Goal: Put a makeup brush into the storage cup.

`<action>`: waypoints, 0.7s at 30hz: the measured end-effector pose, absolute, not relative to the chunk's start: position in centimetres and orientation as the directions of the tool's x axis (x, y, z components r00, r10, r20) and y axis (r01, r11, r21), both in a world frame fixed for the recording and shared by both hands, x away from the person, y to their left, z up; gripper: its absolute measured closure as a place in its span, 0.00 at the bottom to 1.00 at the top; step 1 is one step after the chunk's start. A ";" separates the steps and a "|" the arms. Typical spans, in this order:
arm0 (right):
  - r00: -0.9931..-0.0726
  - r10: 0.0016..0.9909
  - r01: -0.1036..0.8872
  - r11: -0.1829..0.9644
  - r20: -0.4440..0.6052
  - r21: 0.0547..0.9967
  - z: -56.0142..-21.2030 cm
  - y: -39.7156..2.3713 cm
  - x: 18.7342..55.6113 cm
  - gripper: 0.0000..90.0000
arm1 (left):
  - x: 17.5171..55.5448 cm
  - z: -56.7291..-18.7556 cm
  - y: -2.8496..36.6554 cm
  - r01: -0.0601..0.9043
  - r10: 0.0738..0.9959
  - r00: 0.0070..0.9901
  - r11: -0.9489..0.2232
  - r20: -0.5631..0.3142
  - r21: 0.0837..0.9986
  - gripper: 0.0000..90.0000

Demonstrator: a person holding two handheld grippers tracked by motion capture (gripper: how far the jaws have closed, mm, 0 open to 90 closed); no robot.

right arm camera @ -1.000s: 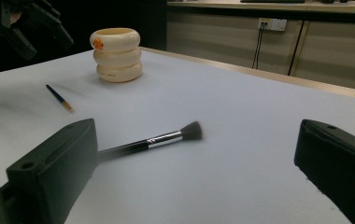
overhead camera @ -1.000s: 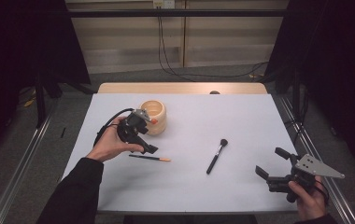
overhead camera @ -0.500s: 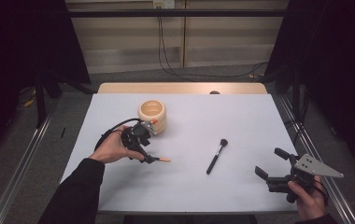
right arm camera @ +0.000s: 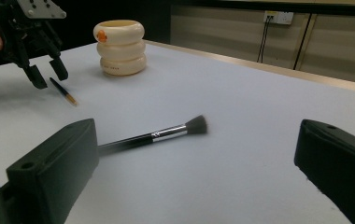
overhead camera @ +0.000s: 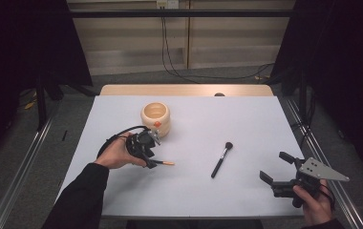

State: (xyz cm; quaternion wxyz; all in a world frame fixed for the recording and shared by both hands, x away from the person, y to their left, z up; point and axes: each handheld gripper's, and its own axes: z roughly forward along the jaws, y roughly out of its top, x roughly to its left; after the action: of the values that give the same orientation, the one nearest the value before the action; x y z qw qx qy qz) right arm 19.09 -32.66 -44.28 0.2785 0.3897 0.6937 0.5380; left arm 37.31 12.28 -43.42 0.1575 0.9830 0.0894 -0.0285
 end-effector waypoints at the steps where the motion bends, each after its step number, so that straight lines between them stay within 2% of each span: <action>1: -0.544 0.838 0.242 0.119 0.034 0.963 -44.3 -32.7 19.1 0.00 | 37.4 -43.5 12.2 0.200 0.179 0.979 -0.931 -0.096 0.304 0.64; 5: -0.547 0.836 0.239 0.122 0.029 0.963 -44.3 -32.6 19.1 0.00 | 37.3 -43.9 12.0 0.193 0.178 0.981 -0.933 -0.075 0.304 0.71; 8: -0.548 0.836 0.238 0.123 0.028 0.963 -44.3 -32.6 19.1 0.00 | 37.3 -43.8 11.9 0.179 0.159 0.983 -0.942 -0.092 0.285 0.72; 12: -0.550 0.835 0.237 0.125 0.027 0.963 -44.3 -32.6 19.1 0.00 | 37.1 -44.6 11.4 0.149 0.137 0.989 -0.956 -0.064 0.252 0.77; 19: -0.549 0.835 0.237 0.126 0.026 0.963 -44.3 -32.6 19.1 0.00 | 36.9 -44.5 11.2 0.129 0.117 0.991 -0.963 -0.062 0.237 0.81; 21: -0.547 0.837 0.237 0.126 0.025 0.963 -44.3 -32.6 19.1 0.00 | 37.0 -44.5 11.2 0.115 0.104 0.993 -0.965 -0.060 0.238 0.85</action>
State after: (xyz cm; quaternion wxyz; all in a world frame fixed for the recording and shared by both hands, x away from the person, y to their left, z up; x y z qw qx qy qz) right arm 19.08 -32.60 -44.28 0.2795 0.3854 0.6965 0.5369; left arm 36.97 11.18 -44.50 0.1212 0.9908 0.0553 -0.0234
